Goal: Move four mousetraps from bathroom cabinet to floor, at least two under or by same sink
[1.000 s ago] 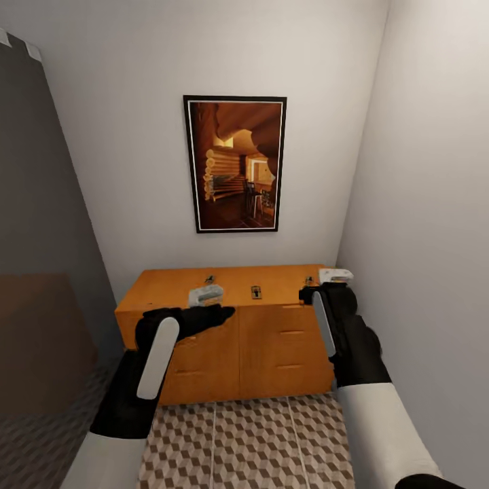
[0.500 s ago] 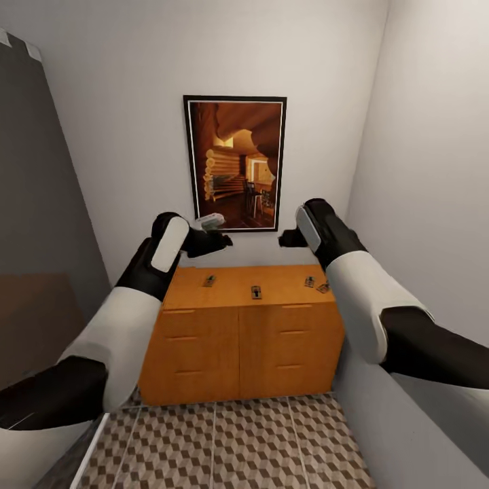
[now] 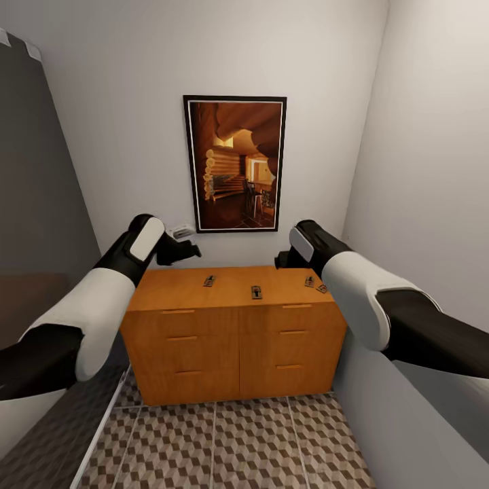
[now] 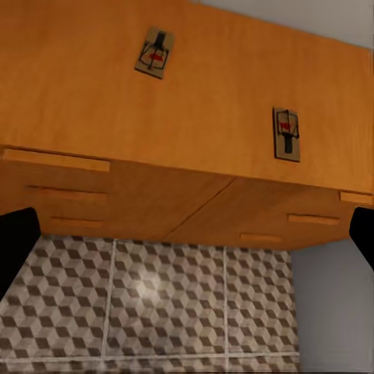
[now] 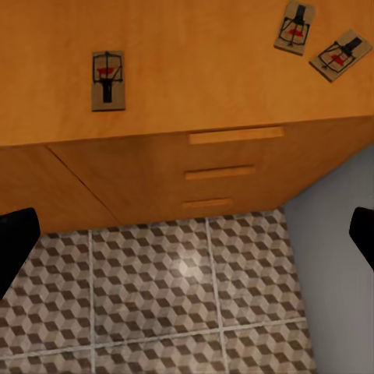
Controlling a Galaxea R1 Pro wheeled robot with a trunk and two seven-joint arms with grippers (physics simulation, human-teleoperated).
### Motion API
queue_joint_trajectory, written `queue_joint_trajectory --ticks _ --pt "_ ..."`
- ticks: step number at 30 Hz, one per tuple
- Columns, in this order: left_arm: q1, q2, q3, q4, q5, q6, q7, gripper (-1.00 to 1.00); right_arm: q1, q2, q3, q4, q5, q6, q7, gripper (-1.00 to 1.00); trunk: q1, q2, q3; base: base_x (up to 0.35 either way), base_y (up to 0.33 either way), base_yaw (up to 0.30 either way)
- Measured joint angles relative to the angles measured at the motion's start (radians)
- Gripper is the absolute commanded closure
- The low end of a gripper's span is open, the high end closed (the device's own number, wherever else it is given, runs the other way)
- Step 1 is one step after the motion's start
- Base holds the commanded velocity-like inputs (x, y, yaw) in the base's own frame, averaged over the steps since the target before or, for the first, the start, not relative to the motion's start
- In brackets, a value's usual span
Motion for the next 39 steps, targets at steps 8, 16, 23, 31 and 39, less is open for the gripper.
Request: queue_joint_trajectory --ticks 8,16,23,31,39 --pt "-0.003 0.009 -0.085 0.020 -0.028 0.004 -0.067 -1.00 -0.002 0.000 0.003 0.034 0.000 -0.020 -0.002 -1.00 0.000 0.000 0.000 0.000 0.000 0.000" --pt "-0.003 0.011 -0.186 0.026 -0.040 -0.002 -0.171 -1.00 -0.002 0.000 0.001 0.044 0.001 -0.025 -0.019 -1.00 0.000 0.000 0.000 0.010 0.001 0.000" --pt "-0.003 0.016 -0.207 0.030 -0.043 0.002 -0.198 -1.00 -0.002 -0.011 -0.023 0.055 -0.003 -0.036 -0.056 -1.00 -0.001 0.000 0.000 0.215 0.026 0.000" --pt "-0.003 0.018 -0.211 0.031 -0.041 0.005 -0.202 -1.00 -0.002 -0.041 -0.080 0.113 -0.012 -0.056 -0.095 -1.00 -0.001 0.000 0.000 0.319 0.007 0.000" --pt "-0.003 0.019 -0.212 0.037 -0.038 0.005 -0.202 -1.00 -0.002 -0.062 -0.106 0.155 -0.016 -0.096 -0.172 -1.00 -0.001 0.000 0.000 0.301 0.001 0.000"
